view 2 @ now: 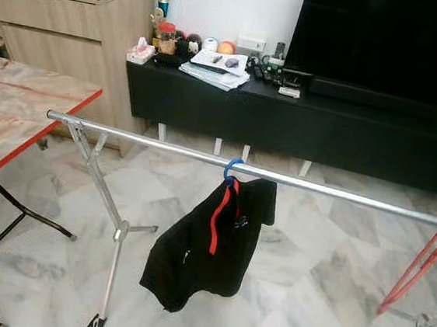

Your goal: Hang hanger

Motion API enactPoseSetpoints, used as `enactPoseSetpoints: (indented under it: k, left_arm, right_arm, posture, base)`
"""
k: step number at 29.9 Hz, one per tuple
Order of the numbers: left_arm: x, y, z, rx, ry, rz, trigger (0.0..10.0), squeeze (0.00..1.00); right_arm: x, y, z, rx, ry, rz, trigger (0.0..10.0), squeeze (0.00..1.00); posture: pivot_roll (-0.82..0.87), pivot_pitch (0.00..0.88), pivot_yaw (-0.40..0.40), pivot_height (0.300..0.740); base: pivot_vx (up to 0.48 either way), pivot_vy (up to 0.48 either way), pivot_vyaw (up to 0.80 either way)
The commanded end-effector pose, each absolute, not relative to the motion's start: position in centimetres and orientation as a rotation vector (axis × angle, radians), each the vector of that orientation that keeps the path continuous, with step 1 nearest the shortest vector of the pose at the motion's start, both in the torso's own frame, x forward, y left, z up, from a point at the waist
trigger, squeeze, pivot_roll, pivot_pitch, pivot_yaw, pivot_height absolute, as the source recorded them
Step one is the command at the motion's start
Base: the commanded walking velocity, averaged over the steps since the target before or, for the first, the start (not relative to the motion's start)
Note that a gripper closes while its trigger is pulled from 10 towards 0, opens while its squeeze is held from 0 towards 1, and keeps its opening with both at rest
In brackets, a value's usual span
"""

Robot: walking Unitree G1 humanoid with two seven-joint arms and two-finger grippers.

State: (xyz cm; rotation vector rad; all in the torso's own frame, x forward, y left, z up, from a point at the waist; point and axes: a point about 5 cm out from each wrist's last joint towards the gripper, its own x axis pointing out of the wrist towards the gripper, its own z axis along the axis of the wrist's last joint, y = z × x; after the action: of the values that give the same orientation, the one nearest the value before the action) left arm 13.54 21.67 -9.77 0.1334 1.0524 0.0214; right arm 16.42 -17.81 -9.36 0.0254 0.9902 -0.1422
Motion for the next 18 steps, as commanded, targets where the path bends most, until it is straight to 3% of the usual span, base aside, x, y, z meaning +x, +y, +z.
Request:
enactPoseSetpoints:
  k: [1,10,18]
  left_arm:
    - [13.16,21.01,-10.04,0.125,1.067,-0.004,10.0,0.00]
    - [13.20,20.94,-10.03,0.122,1.066,-0.012,10.0,0.00]
    - [13.20,20.89,-10.03,0.117,1.065,-0.012,10.0,0.00]
  right_arm:
    - [16.52,-18.23,-9.25,0.029,0.977,-0.166,10.0,0.00]
    - [16.53,-18.28,-9.23,0.030,0.970,-0.180,10.0,0.00]
    - [16.53,-18.34,-9.21,0.030,0.967,-0.191,10.0,0.00]
  posture:
    - [0.05,0.023,-0.021,0.740]
    - [0.05,0.023,-0.020,0.740]
    - [0.05,0.024,-0.020,0.740]
  base:
    - [0.000,0.000,0.00]
    - [0.000,0.000,0.00]
    - [-0.259,0.000,0.00]
